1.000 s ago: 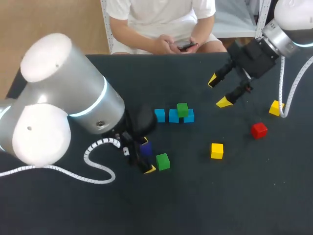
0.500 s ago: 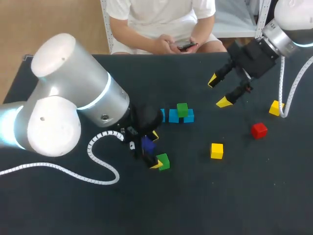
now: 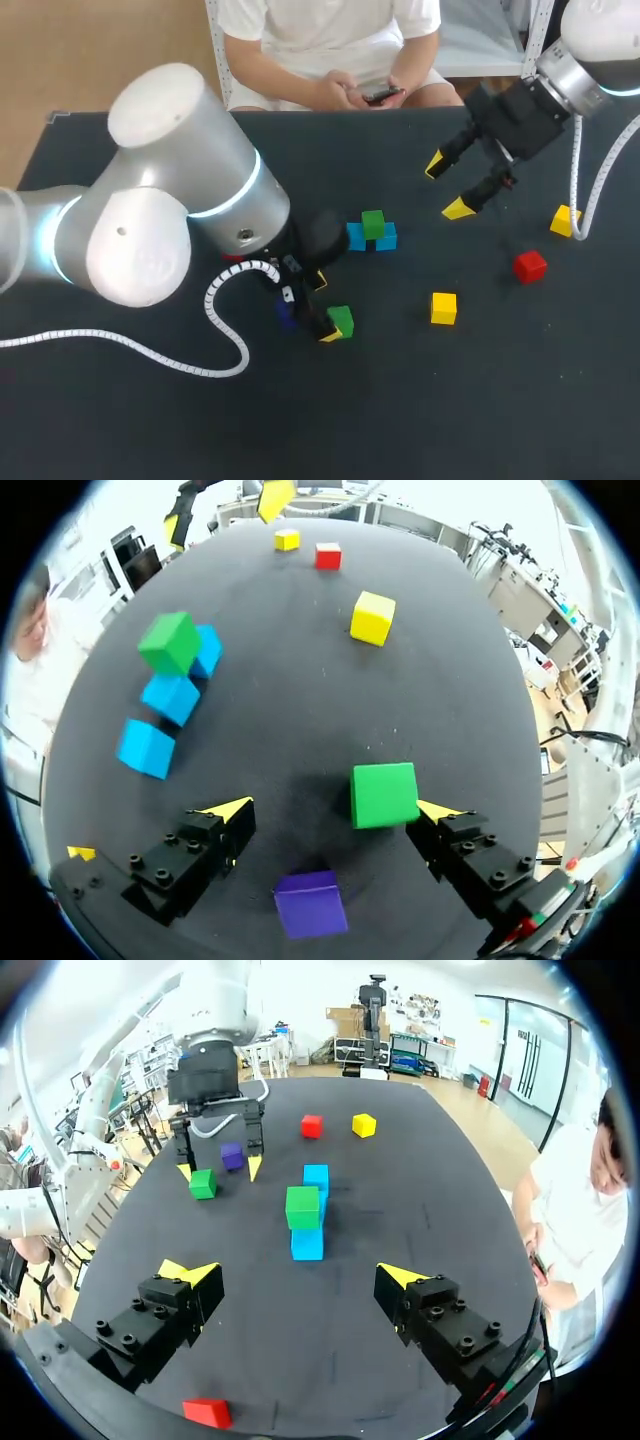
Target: Place the blue cubes, place green cubes on the blue cubes, place the yellow cubes on the green cubes, then place the red cubes on the yellow cubes, and place purple cube on the red cubes.
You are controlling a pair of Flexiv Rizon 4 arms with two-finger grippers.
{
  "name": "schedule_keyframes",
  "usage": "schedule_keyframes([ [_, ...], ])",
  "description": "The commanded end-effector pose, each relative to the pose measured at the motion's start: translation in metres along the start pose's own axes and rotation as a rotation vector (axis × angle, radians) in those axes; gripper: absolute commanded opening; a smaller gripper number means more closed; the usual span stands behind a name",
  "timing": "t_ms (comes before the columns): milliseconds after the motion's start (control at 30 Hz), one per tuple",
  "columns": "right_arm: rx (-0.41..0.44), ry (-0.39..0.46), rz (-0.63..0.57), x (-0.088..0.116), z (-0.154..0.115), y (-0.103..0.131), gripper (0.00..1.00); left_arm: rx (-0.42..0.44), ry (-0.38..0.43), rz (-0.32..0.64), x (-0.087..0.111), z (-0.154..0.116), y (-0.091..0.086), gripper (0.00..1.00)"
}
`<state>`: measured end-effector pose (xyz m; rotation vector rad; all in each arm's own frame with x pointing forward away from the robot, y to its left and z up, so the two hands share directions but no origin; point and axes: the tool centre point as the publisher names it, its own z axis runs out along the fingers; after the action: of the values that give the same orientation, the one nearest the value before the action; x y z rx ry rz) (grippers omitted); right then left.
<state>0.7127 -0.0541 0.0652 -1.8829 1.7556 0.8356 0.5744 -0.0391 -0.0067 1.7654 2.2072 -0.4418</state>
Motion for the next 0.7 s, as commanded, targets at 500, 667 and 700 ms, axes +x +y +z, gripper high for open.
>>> schedule_keyframes([
  [500,0.002,-0.001,0.0,0.0,0.0,0.001,1.0,-0.032,0.015,0.001,-0.012,-0.024,-0.009,1.0],
  [667,0.002,-0.001,0.0,0.0,0.0,0.001,1.0,-0.056,0.012,-0.038,-0.01,-0.018,-0.007,1.0],
  [700,0.002,-0.001,0.0,0.0,0.0,0.001,1.0,-0.061,0.021,-0.04,-0.01,-0.017,-0.008,1.0],
])
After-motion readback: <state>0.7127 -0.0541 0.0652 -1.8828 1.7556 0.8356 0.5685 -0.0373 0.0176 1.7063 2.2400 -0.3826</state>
